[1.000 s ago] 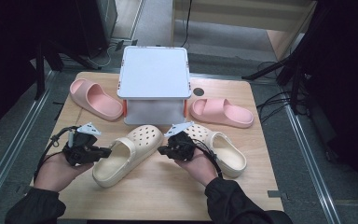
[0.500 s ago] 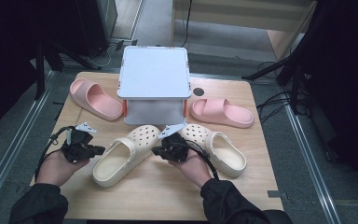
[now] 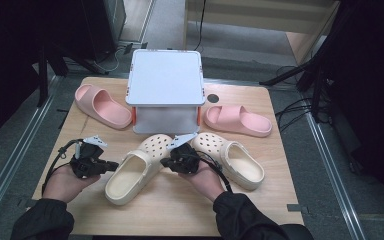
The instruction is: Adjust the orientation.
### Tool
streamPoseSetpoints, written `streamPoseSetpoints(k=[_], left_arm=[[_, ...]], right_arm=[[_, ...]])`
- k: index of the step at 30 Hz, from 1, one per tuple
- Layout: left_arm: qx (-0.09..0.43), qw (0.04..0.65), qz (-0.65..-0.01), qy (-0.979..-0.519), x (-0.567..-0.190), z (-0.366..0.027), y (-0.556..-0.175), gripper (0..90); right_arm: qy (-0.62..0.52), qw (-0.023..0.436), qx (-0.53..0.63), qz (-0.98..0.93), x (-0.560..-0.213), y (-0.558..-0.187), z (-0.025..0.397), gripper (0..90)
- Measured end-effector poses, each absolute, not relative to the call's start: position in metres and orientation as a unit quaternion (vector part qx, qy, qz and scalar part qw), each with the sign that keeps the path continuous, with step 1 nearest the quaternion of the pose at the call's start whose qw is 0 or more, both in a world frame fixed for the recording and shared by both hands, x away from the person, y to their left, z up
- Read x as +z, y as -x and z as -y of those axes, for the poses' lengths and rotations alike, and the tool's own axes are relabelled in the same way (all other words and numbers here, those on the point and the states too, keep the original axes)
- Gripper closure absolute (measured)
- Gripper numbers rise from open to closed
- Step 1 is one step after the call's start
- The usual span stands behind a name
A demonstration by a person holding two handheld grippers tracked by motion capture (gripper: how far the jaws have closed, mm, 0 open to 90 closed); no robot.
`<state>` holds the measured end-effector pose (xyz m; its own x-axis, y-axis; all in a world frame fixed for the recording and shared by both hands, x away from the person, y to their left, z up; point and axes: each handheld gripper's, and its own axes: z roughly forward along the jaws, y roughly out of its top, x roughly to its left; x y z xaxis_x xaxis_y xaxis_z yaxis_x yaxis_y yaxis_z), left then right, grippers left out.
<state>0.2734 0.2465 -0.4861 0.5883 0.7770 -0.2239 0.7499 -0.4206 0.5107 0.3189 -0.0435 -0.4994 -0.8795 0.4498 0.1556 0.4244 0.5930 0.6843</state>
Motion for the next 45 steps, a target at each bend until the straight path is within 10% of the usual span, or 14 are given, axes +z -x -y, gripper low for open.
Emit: streamPoseSetpoints(k=[25,45], left_arm=[[-0.003,0.304,-0.431,-0.849,-0.488,-0.213,-0.266,86.0],[0.022,0.358,-0.429,-0.829,-0.467,-0.233,-0.269,65.0]], right_arm=[[-0.276,0.042,0.382,-0.881,-0.500,-0.331,0.052,89.5],[-0.266,0.020,0.404,-0.875,-0.467,-0.312,0.093,67.8]])
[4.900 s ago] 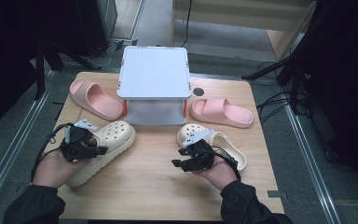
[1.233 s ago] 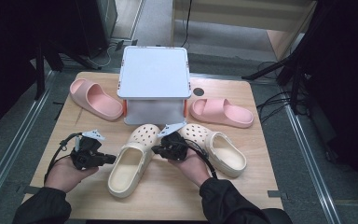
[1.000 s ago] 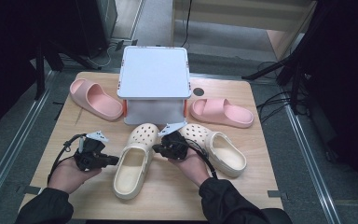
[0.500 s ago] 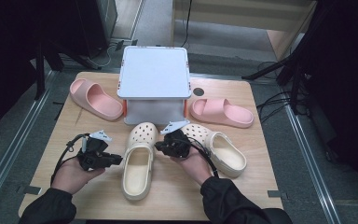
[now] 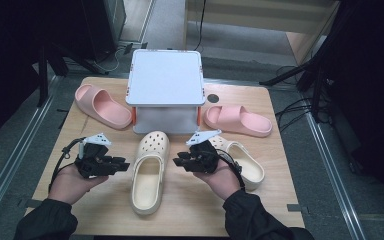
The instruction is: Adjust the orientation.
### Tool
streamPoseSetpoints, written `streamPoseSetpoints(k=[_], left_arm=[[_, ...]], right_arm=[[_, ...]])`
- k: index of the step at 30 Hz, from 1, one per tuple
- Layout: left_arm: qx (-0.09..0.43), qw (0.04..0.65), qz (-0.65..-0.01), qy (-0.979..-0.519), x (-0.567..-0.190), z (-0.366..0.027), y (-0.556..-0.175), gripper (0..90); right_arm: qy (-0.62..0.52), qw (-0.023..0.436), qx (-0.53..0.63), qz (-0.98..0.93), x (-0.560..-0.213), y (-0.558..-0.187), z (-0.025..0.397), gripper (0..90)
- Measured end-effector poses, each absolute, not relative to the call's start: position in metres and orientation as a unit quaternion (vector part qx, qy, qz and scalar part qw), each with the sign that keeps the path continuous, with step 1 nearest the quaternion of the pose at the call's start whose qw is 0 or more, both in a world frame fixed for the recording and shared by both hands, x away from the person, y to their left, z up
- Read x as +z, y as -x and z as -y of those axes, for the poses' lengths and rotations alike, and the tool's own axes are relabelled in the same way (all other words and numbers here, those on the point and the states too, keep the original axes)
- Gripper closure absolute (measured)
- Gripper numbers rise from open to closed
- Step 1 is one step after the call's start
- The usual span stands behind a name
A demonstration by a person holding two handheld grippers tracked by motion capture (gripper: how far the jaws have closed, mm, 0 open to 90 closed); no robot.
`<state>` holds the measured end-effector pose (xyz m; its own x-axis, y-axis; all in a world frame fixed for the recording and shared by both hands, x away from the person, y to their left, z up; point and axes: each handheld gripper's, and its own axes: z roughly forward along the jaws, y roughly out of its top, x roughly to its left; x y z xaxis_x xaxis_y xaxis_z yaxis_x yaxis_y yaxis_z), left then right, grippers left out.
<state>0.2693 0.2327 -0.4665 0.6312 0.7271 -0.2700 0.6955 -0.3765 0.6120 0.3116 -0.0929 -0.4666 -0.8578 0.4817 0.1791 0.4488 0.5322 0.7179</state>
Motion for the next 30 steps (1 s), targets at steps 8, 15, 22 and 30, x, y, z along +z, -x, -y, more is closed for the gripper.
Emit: streamPoseSetpoints(k=[8,15,22,30], left_arm=[[0.011,0.363,-0.440,-0.822,-0.467,-0.237,-0.280,54.1],[0.008,0.380,-0.439,-0.814,-0.465,-0.239,-0.288,47.9],[0.000,0.370,-0.430,-0.824,-0.467,-0.236,-0.295,45.9],[-0.011,0.360,-0.431,-0.827,-0.473,-0.234,-0.301,45.3]], right_arm=[[-0.268,0.033,0.407,-0.873,-0.454,-0.301,0.123,63.7],[-0.280,0.050,0.400,-0.871,-0.446,-0.289,0.155,62.1],[-0.308,0.059,0.395,-0.864,-0.446,-0.284,0.181,59.5],[-0.327,0.071,0.383,-0.861,-0.446,-0.281,0.203,57.2]])
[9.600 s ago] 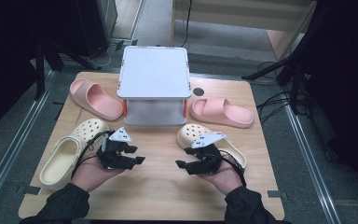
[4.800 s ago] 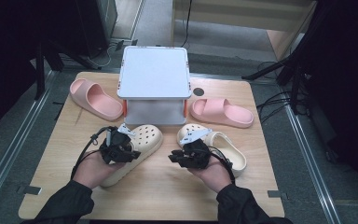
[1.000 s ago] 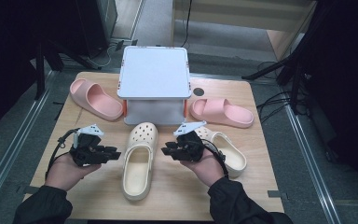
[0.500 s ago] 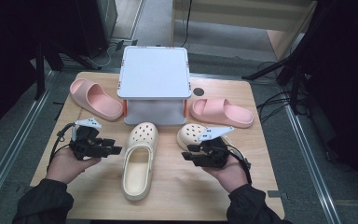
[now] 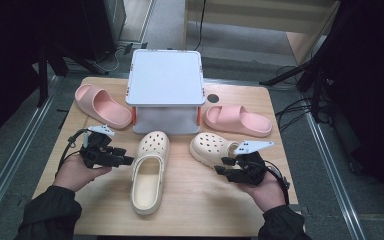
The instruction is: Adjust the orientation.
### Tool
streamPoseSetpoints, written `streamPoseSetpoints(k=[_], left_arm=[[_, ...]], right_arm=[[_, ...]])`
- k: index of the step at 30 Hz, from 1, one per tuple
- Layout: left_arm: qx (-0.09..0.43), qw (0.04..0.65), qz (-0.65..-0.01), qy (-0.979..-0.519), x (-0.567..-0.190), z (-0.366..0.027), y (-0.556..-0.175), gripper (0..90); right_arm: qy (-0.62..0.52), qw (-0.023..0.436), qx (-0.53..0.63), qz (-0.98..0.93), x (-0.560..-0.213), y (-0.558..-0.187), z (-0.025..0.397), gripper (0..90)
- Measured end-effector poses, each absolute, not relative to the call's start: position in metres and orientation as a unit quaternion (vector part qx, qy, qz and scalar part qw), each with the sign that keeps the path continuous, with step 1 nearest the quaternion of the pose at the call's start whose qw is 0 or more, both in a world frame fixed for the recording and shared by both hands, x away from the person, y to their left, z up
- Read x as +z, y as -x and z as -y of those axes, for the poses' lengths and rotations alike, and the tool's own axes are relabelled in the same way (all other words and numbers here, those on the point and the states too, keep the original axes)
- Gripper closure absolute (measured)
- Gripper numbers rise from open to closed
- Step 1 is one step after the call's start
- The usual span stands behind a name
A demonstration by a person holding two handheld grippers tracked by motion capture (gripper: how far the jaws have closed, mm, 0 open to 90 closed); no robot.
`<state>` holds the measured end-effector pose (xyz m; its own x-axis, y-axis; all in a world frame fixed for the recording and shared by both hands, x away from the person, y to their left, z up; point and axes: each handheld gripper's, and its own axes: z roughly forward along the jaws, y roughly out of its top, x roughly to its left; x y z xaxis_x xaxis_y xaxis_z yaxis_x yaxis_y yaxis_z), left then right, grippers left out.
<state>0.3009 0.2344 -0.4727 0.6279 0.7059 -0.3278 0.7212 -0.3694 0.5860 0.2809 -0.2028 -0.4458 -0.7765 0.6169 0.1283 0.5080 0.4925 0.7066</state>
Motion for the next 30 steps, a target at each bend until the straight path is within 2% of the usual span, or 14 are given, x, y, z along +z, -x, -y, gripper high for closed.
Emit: streamPoseSetpoints(k=[12,20,25,30], left_arm=[[-0.011,0.358,-0.436,-0.826,-0.474,-0.238,-0.299,45.2],[-0.012,0.356,-0.437,-0.826,-0.476,-0.237,-0.298,45.0],[-0.014,0.353,-0.437,-0.827,-0.477,-0.236,-0.298,45.0],[-0.013,0.350,-0.436,-0.829,-0.477,-0.235,-0.299,45.0]], right_arm=[[-0.353,0.079,0.369,-0.856,-0.453,-0.292,0.224,56.3],[-0.358,0.062,0.347,-0.865,-0.470,-0.305,0.219,55.5],[-0.355,0.063,0.340,-0.869,-0.475,-0.312,0.213,60.4],[-0.340,0.072,0.344,-0.872,-0.478,-0.316,0.207,69.7]])
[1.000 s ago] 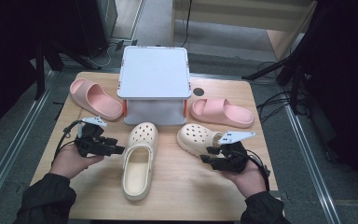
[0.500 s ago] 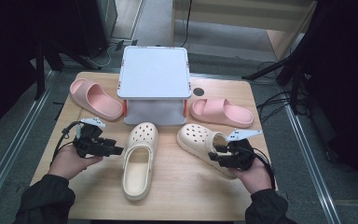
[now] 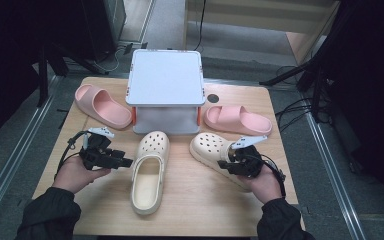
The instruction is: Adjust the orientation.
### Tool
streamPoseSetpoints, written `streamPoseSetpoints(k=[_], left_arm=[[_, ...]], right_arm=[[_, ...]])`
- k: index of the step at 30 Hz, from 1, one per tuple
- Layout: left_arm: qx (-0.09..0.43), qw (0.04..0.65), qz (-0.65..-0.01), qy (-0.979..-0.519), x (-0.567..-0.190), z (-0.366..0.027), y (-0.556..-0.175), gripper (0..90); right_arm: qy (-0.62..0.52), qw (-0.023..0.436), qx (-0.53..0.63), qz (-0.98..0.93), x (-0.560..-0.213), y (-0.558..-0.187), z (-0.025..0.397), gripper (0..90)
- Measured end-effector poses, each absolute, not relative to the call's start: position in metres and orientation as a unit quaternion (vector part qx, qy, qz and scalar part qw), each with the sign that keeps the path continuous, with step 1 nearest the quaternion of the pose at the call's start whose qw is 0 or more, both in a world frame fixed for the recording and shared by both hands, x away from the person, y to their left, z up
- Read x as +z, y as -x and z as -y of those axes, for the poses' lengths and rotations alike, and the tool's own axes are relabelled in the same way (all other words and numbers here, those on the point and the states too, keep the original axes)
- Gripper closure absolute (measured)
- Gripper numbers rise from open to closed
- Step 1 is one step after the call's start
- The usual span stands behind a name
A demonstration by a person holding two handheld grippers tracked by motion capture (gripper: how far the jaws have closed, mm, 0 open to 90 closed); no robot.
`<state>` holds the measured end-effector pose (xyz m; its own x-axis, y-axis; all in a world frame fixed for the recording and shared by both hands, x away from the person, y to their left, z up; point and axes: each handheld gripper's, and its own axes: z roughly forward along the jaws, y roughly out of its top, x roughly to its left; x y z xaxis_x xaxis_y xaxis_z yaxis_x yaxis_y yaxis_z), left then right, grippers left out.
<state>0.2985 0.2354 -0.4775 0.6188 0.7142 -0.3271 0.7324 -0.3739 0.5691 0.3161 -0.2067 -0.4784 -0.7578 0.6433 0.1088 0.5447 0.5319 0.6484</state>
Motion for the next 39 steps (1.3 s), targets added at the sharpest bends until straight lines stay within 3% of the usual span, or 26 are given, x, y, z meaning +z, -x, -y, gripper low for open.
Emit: streamPoseSetpoints(k=[2,5,7,12,20,39], left_arm=[[-0.014,0.349,-0.435,-0.830,-0.478,-0.235,-0.298,45.0],[-0.014,0.350,-0.435,-0.830,-0.478,-0.236,-0.298,44.7],[-0.013,0.354,-0.441,-0.825,-0.477,-0.240,-0.297,44.6],[-0.011,0.359,-0.448,-0.819,-0.476,-0.246,-0.296,45.1],[-0.011,0.352,-0.438,-0.827,-0.476,-0.240,-0.295,45.2],[-0.014,0.346,-0.424,-0.837,-0.483,-0.231,-0.292,46.1]], right_arm=[[-0.341,0.076,0.339,-0.874,-0.480,-0.318,0.205,75.8],[-0.352,0.058,0.339,-0.870,-0.478,-0.321,0.205,77.8],[-0.360,0.038,0.341,-0.867,-0.476,-0.322,0.203,78.1],[-0.364,0.037,0.351,-0.862,-0.461,-0.319,0.193,78.1],[-0.356,0.072,0.361,-0.859,-0.452,-0.312,0.167,78.0],[-0.385,0.069,0.337,-0.857,-0.470,-0.320,0.130,77.7]])
